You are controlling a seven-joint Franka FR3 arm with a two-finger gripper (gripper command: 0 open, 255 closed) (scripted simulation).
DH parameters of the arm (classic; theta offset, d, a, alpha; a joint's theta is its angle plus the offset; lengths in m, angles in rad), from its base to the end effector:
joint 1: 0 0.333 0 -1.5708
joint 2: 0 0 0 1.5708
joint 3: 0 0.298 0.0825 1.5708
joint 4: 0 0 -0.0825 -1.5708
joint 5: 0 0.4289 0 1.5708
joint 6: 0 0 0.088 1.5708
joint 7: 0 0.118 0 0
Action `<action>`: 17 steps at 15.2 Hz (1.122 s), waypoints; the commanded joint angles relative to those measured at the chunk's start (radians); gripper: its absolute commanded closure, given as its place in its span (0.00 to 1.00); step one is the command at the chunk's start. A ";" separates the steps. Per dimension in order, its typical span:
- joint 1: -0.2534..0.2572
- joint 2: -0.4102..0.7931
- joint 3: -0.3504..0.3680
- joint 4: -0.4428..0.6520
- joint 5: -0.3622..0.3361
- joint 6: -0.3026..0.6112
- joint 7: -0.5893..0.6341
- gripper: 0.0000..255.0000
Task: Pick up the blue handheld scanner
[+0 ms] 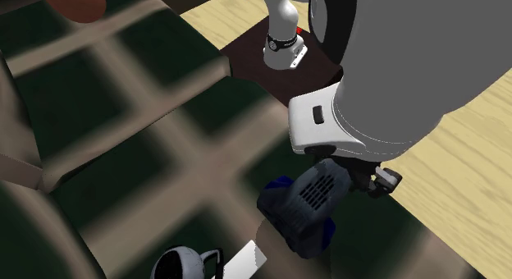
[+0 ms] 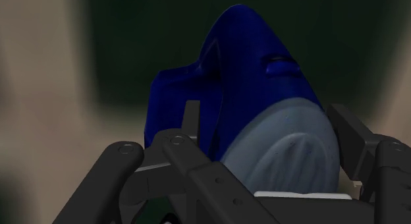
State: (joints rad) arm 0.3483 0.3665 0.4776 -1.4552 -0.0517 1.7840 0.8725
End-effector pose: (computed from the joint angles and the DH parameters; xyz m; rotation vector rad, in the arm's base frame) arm 0.5063 0.4825 0.4580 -3.0594 0.0967 0.1294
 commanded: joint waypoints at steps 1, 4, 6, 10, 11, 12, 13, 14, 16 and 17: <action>0.000 0.001 0.000 -0.001 0.000 0.000 0.000 1.00; 0.000 0.002 0.000 0.002 -0.001 -0.001 0.000 1.00; 0.002 0.002 0.000 0.029 0.000 -0.028 0.002 1.00; 0.008 0.006 0.002 0.089 -0.002 -0.083 0.006 1.00; 0.010 0.008 0.002 0.105 -0.003 -0.098 0.007 1.00; 0.012 0.010 0.002 0.122 -0.004 -0.112 0.008 1.00; 0.015 0.012 0.002 0.139 -0.005 -0.127 0.009 1.00; 0.017 0.015 0.003 0.156 -0.006 -0.142 0.011 1.00; 0.022 0.022 0.003 0.193 -0.009 -0.172 0.014 1.00; 0.025 0.026 0.003 0.213 -0.011 -0.187 0.015 1.00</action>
State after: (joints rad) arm 0.3708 0.3922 0.4802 -1.2639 -0.0615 1.6118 0.8856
